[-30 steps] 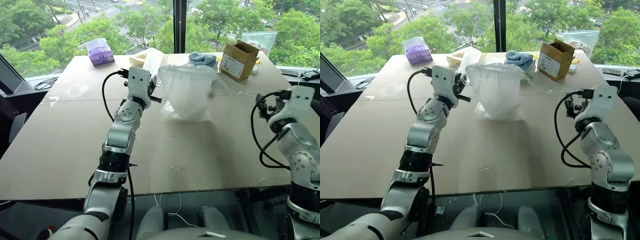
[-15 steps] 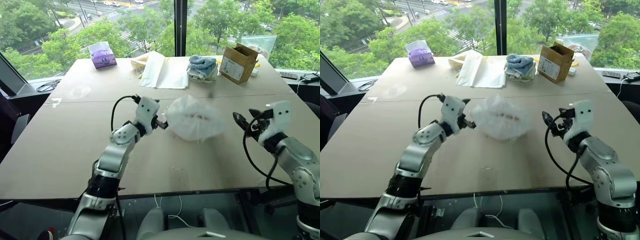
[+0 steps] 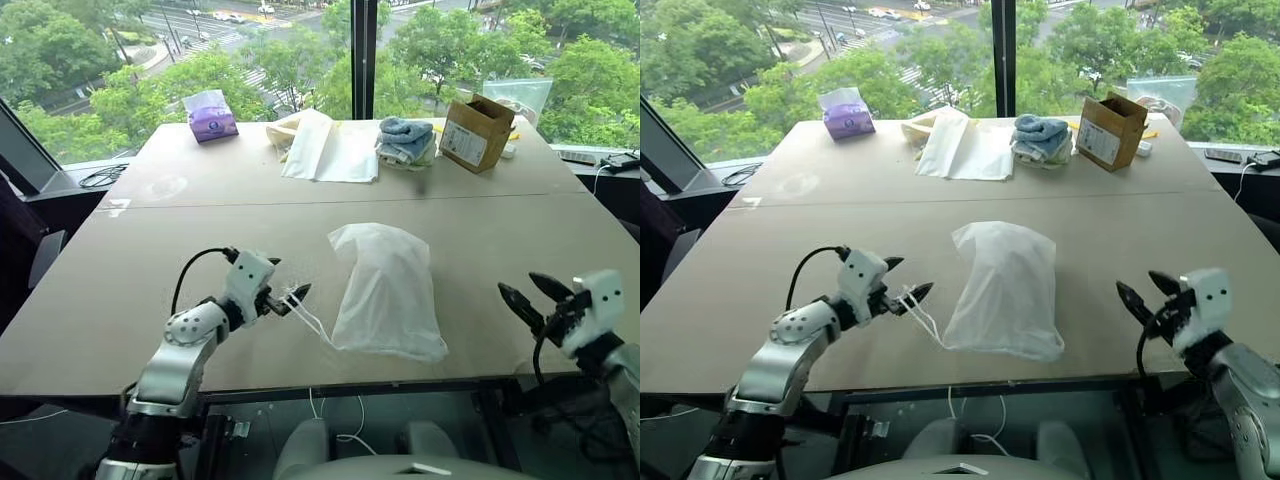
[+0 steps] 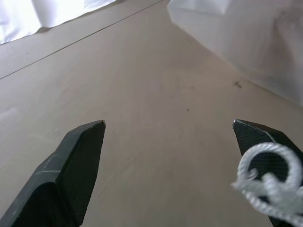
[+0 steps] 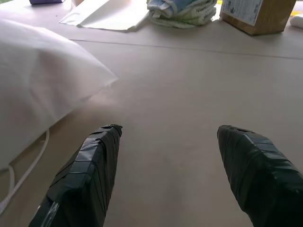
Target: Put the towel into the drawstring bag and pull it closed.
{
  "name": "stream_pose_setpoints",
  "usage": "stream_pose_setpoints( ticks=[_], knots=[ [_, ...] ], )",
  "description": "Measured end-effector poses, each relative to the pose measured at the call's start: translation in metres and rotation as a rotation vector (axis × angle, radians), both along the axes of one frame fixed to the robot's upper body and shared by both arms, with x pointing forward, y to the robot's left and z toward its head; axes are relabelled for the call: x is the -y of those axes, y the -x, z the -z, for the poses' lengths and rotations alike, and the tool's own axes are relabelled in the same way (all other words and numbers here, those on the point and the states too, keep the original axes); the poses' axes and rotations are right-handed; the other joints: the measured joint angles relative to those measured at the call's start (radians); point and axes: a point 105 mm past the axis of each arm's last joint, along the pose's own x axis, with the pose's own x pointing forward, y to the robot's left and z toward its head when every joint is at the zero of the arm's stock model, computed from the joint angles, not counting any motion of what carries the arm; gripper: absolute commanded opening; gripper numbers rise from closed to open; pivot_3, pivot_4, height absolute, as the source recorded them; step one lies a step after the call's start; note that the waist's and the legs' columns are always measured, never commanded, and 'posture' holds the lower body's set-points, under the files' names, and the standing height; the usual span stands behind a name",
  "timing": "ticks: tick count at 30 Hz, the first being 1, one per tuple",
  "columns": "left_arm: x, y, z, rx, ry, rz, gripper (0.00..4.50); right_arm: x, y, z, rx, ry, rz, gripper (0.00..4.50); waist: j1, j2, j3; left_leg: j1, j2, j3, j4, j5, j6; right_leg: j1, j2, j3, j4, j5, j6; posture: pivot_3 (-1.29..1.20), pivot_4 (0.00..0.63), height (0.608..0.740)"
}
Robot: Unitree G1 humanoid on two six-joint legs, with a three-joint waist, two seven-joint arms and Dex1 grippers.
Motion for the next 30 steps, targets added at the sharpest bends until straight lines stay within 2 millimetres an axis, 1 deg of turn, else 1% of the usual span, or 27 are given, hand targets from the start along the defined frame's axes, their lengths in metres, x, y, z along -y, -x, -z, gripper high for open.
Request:
stream_pose_setpoints(
  ticks=[4,6,8,10,13,16,28,29,30],
  knots=[
    [-0.004,0.024,0.011,-0.079,0.008,0.055,4.44,0.0,0.016,0.007,-0.026,0.066,-0.074,3.46,-0.001,0.001,-0.002,0.002,0.004,0.001,0.0,0.0,0.001,0.003,0.001,0.0,-0.003,0.0,0.0,0.0,0.0,0.74],
    [-0.001,0.035,0.014,-0.117,0.026,0.089,4.44,0.0,0.018,0.009,-0.028,0.081,-0.098,3.46,0.0,0.001,-0.003,0.002,0.005,0.001,0.0,-0.001,0.001,0.004,0.001,0.0,-0.004,0.0,0.0,0.0,0.0,0.74],
    [0.004,0.041,0.011,-0.124,0.043,0.123,4.44,-0.002,0.019,0.01,-0.025,0.081,-0.118,3.46,0.002,0.001,-0.004,0.002,0.005,0.001,0.0,-0.001,0.001,0.004,0.001,0.0,-0.004,0.0,0.0,0.0,0.0,0.74],
    [0.006,0.043,0.005,-0.113,0.049,0.152,4.44,-0.003,0.019,0.012,-0.032,0.077,-0.132,3.46,0.004,0.002,-0.005,0.002,0.005,0.001,0.0,-0.001,0.001,0.004,0.001,0.0,-0.004,0.0,0.0,0.0,0.0,0.74],
    [0.002,0.047,0.006,-0.124,0.046,0.16,4.44,-0.006,0.02,0.014,-0.039,0.077,-0.152,3.46,0.007,0.004,-0.006,0.002,0.005,0.001,-0.001,-0.001,0.001,0.004,0.001,0.0,-0.005,0.0,0.0,0.0,0.0,0.74],
    [0.003,0.053,0.007,-0.132,0.051,0.186,4.44,-0.009,0.018,0.014,-0.038,0.08,-0.163,3.46,0.007,0.004,-0.006,0.002,0.005,0.001,-0.001,-0.001,0.001,0.004,0.001,0.0,-0.005,0.0,0.0,0.0,0.0,0.74],
    [0.003,0.055,0.002,-0.128,0.054,0.216,4.44,-0.009,0.016,0.014,-0.035,0.08,-0.164,3.46,0.023,0.004,-0.006,0.002,0.005,0.001,-0.001,-0.001,0.001,0.004,0.002,0.0,-0.005,0.0,0.0,0.0,0.0,0.74],
    [0.002,0.055,0.002,-0.127,0.053,0.213,4.44,-0.009,0.016,0.014,-0.035,0.079,-0.164,3.46,0.023,0.004,-0.006,0.002,0.005,0.001,-0.001,-0.001,0.001,0.004,0.002,0.0,-0.005,0.0,0.0,0.0,0.15,0.74],
    [0.002,0.055,0.001,-0.122,0.052,0.211,4.44,-0.009,0.016,0.014,-0.032,0.079,-0.164,3.46,0.023,0.0,0.003,0.002,0.005,0.001,-0.001,-0.001,0.001,0.004,0.002,0.0,-0.006,-0.001,-0.001,0.0,0.0,0.74]
  ],
)
